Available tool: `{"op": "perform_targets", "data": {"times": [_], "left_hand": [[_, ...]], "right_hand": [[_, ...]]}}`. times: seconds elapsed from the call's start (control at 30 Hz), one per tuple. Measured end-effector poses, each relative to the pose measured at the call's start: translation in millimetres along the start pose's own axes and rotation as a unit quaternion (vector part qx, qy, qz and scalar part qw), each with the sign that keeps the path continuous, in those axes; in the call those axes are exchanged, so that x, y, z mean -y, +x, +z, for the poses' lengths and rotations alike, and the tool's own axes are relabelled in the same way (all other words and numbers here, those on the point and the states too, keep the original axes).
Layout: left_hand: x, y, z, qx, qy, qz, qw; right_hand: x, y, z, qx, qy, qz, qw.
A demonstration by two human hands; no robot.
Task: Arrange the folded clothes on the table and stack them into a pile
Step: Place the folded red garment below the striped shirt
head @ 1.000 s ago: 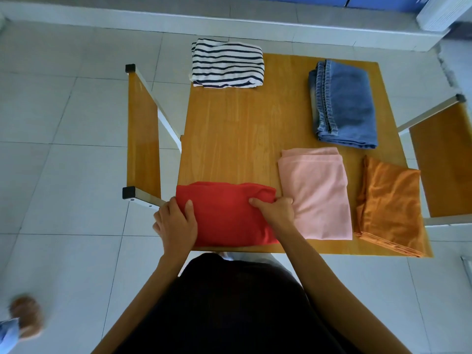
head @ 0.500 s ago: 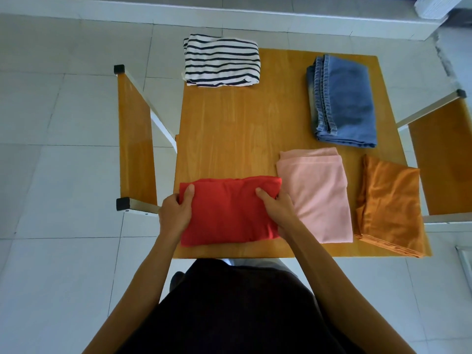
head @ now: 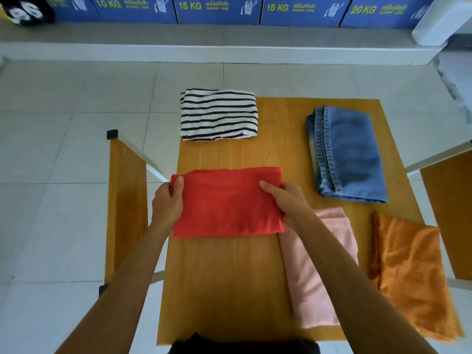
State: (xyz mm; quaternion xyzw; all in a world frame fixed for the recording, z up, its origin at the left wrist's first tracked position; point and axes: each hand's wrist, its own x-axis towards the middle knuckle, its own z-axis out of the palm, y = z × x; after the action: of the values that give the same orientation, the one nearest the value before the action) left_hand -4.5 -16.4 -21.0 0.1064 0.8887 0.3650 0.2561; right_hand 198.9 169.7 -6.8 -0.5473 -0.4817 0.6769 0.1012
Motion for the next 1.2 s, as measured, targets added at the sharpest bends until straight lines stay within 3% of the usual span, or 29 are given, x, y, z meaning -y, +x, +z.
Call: {"op": "perform_targets", "data": {"times": [0.27,0.4,0.5,0.6,0.73,0.87,1.0,1.1,1.2], "left_hand": [[-48.3,76.7,4.1,-0.025,-0.010,-0.039,0.999],[-53.4,88.0,14.4,-0.054,-0.040,-0.047,0.997],[-40.7,80.2,22.6,-0.040,-0.001,-0.007,0.999],[-26.9,58.9,26.5,-0.078,0.014,0.014,0.997],[-5.5,-5.8,32.5,-0.133,0.000,0.140,0.981],[16.5,-74.9,53.4,-0.053,-0.006,0.160,0.986],[27.0,-116.9,74.2,0.056,-0.017,0.170,0.984],[32.5,-138.3,87.2,0.133,0.001,0.182,0.974],[42.5,-157.9,97.4,0.199,0.061,0.156,0.966]], "right_hand": [[62.2,70.8,26.7,-0.013,0.002,-0.013,1.000],[61.9,84.6,25.3,-0.038,-0.080,-0.061,0.994],[46.1,77.9,11.5,-0.047,-0.156,-0.090,0.983],[29.4,53.1,-11.0,-0.085,-0.193,-0.125,0.969],[-1.5,-5.4,-51.0,-0.229,-0.204,-0.190,0.933],[-47.3,-54.0,-88.9,-0.412,-0.260,-0.184,0.854],[-80.8,-62.4,-99.9,-0.360,-0.335,0.042,0.870],[-94.4,-64.4,-90.2,-0.344,-0.359,0.039,0.866],[-99.2,-68.9,-77.2,-0.319,-0.305,0.067,0.895]]}}
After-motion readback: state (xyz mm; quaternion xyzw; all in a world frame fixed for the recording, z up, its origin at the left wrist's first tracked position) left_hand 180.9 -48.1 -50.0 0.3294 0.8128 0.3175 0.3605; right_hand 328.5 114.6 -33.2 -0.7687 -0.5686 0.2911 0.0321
